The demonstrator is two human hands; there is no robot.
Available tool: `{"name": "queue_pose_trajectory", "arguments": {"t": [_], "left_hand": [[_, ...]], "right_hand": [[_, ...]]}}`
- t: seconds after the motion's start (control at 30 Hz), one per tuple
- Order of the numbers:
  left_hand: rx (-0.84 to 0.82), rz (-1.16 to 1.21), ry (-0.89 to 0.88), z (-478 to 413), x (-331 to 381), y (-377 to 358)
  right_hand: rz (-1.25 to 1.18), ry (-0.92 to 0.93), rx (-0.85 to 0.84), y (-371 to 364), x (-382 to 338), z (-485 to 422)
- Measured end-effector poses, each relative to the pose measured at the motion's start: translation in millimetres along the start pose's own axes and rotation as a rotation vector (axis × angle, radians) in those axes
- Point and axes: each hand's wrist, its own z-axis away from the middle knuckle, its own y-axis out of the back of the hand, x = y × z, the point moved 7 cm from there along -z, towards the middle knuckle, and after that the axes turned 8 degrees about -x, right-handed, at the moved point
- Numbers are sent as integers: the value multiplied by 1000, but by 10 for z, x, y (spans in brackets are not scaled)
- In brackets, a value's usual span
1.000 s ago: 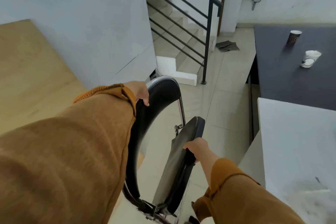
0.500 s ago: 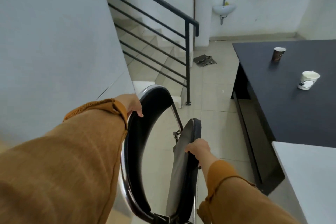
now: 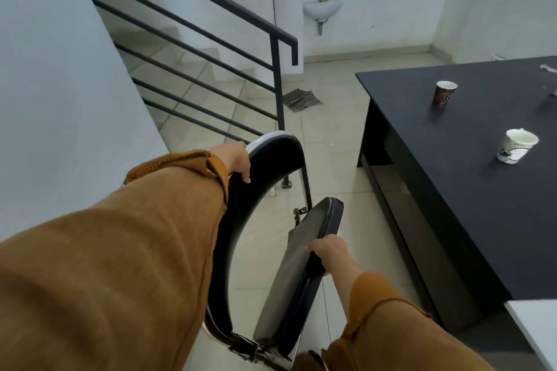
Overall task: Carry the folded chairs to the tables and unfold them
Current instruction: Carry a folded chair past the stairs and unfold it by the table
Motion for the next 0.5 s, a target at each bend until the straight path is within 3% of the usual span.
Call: {"name": "queue_pose_trajectory", "arguments": {"t": [0.23, 0.5], "left_hand": [[49, -57, 32, -920, 61, 427], [167, -29, 14, -1602, 19, 733]], "right_hand": [[-39, -34, 1, 12, -587, -790], [94, -58, 7, 124, -1124, -1333]]}}
